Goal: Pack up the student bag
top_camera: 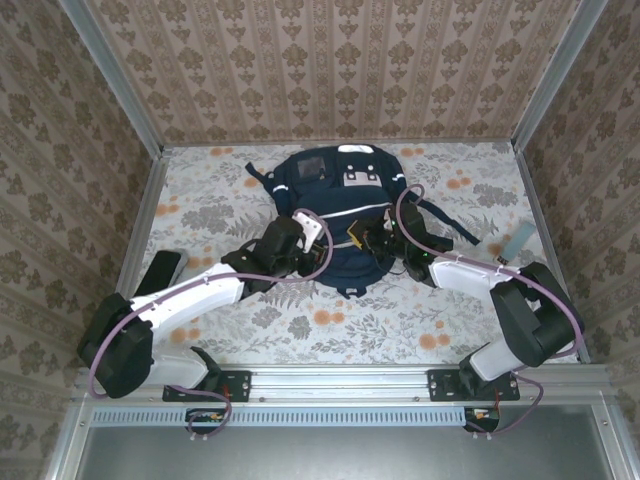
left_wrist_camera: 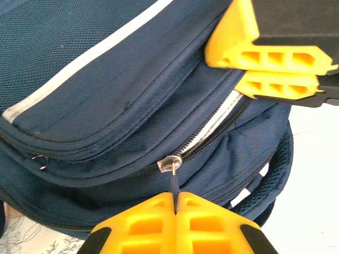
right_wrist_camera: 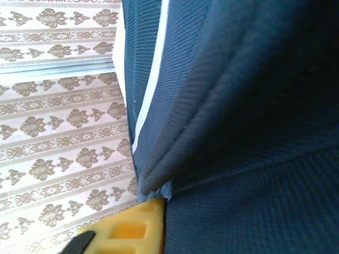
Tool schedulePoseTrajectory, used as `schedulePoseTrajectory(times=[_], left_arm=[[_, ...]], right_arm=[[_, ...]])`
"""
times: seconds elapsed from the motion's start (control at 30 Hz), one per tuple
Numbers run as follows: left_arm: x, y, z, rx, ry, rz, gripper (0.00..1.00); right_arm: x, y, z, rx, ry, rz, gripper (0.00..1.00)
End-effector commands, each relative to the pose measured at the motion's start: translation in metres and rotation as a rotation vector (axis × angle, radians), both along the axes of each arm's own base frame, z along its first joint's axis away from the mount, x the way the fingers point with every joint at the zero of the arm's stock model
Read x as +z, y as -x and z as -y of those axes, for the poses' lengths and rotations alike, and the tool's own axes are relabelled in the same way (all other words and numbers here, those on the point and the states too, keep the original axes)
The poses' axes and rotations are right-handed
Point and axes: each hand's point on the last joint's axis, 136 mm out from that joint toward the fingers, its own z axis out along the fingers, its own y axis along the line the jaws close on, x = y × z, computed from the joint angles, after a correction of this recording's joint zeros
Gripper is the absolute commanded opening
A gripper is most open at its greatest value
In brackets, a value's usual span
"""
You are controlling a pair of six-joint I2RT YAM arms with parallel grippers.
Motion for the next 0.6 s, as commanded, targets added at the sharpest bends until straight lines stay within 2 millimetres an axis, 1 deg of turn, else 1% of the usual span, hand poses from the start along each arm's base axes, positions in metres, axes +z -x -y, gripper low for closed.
schedulePoseTrajectory(times=[0.0,0.1,0.2,0.27,0.33,0.43,0.57], left_arm=[[0.009,-0.015,-0.023,0.096,-0.019,0.034,0.00],[0.001,-0.026,-0.047,0.187,-0.059,0.024,0.00],[-0.009,-0.039,-0.070,0.296,-0.060,0.000,0.00],[-0.014,-0.047,-0.080,0.356,-0.051,-0.010,0.00],[-0.020,-0.053,-0.086,0.393,-0.048,-0.018,0.00],[-0.023,-0.066,-0.090,0.425,-0.039,-0.011,0.00],[-0.021,-0.092,-0.100,0.489,-0.032,0.009,0.00]], right_arm=[[0.011,-0.009,0.011,-0.056,0.082,0.045,0.11],[0.015,-0.008,0.019,-0.074,0.110,0.062,0.10],[0.019,-0.007,0.020,-0.071,0.118,0.075,0.10],[0.019,-0.007,0.019,-0.063,0.118,0.075,0.09],[0.020,-0.007,0.015,-0.048,0.108,0.080,0.08],[0.025,-0.010,0.003,0.011,0.093,0.094,0.08],[0.029,-0.016,-0.027,0.133,0.074,0.104,0.08]])
